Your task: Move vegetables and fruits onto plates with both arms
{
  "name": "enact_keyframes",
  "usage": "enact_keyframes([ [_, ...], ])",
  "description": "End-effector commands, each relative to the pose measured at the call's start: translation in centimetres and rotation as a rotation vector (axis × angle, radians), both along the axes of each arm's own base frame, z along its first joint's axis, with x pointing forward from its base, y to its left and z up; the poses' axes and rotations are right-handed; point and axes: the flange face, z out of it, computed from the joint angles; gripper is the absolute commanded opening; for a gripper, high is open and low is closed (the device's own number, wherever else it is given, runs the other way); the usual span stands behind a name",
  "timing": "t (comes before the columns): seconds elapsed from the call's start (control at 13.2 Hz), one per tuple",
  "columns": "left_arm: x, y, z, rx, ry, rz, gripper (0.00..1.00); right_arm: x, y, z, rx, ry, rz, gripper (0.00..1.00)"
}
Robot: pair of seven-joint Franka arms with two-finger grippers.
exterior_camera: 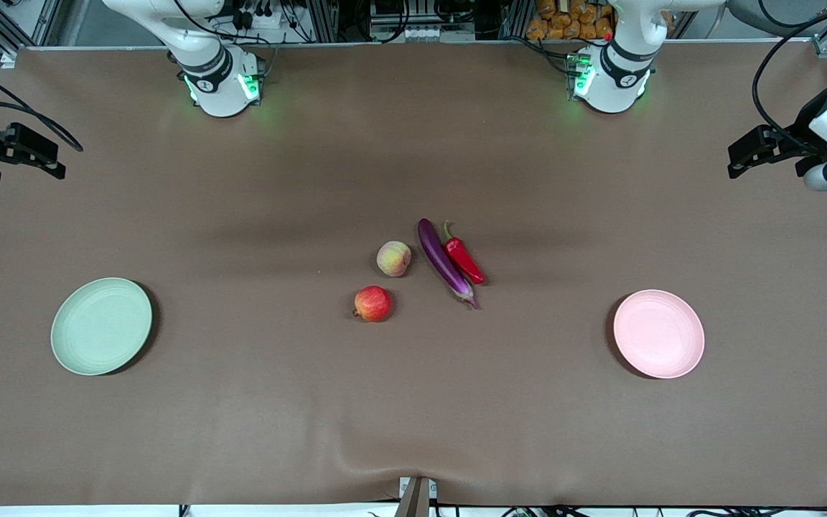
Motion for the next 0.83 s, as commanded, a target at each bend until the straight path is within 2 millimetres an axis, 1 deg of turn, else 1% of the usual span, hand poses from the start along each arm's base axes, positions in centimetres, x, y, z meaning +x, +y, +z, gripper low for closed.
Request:
enact_keyframes([
  [0.0,-0.9,0.1,1.5,-0.01,0.001,-0.011,1.0,-0.3,-0.1,0.3,0.012,-0.006,0.01,1.0],
  [0.15,-1.0,0.2,2.2,-0.013,-0.008,0.002,1.0,-0.4,0.0,0.3,0.011,-0.004,0.011,1.0],
  [0.3,-0.7,0.0,2.3,-0.004,-0.012,0.0,1.0,-0.4,0.0,0.2,0.013,0.002,0.012,1.0],
  [0.38,-0.7,-0.2,2.8,-0.007,-0.018,0.0,1.0,-0.4,0.0,0.2,0.013,0.002,0.012,1.0],
  [0.6,0.0,-0.5,2.0,-0.006,-0.002,-0.001,1.0,-0.4,-0.1,0.2,0.011,0.0,0.01,1.0],
  [0.75,0.0,-0.6,1.5,-0.014,0.011,-0.003,1.0,-0.4,-0.2,0.2,0.013,0.002,0.009,1.0],
])
